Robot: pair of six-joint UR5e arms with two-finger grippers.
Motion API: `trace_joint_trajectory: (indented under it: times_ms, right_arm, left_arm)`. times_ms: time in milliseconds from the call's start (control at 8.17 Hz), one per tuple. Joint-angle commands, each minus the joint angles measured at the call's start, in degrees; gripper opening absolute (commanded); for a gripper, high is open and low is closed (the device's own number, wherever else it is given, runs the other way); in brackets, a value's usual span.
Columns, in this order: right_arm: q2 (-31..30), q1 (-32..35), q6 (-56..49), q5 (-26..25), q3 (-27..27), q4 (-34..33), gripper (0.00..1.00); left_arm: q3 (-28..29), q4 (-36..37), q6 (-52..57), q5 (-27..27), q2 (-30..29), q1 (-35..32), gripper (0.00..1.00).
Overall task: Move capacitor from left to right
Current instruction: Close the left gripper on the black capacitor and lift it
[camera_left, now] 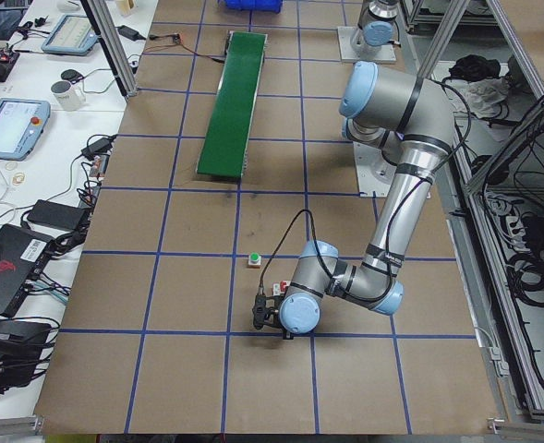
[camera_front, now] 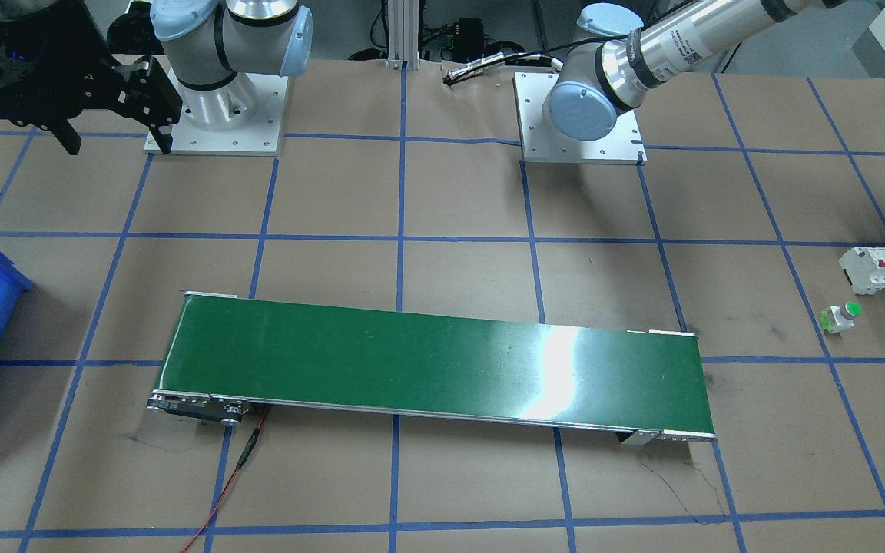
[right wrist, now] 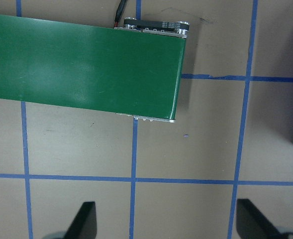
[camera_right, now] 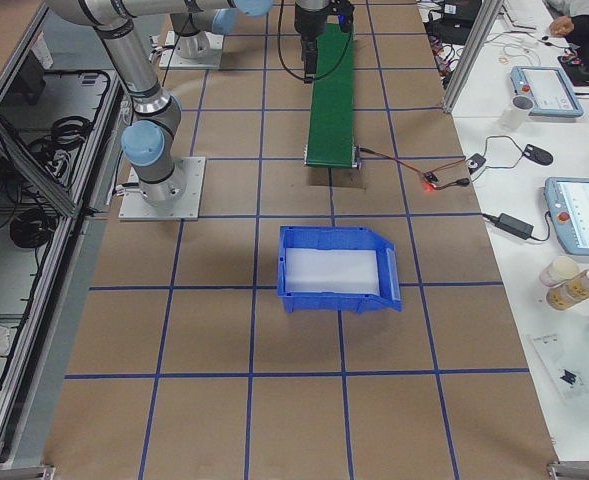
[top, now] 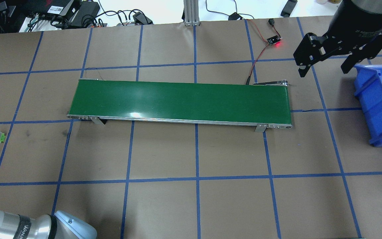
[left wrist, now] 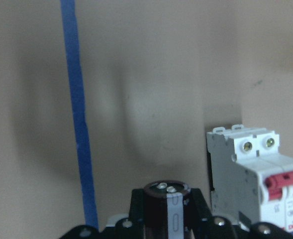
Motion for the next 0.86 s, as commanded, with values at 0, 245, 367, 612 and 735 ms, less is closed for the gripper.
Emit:
trace_joint_trajectory:
  times_ms: [0, 245, 367, 612, 735]
  right_arm:
    - [-0.1, 0.0, -0.1, 0.0, -0.1, 0.0, 1.0]
    - [0.0, -0.1, -0.1, -0.2, 0.0, 0.1, 1.0]
    - [0.0, -0.1, -0.1, -0.3, 0.0, 0.0, 1.0]
    - [0.0, -0.1, -0.1, -0.4, 0.0, 0.1, 1.0]
    - [0.0, -0.1, -0.1, -0.3, 0.0, 0.1, 1.0]
  left_arm:
    - [0.0, -0.1, 0.8, 0.2, 4.3, 1.0, 0.0]
    - [-0.1, -0.9, 0.8, 0.1, 9.0, -0.2, 0.0]
    - [-0.2, -2.3, -0.5, 0.1, 11.2, -3.4, 0.0]
    - [-0.3, -3.4, -8.4, 5.7, 14.9, -12.9, 0.0]
    - [-0.4, -6.8, -13.4, 6.4, 15.7, -16.9, 0.0]
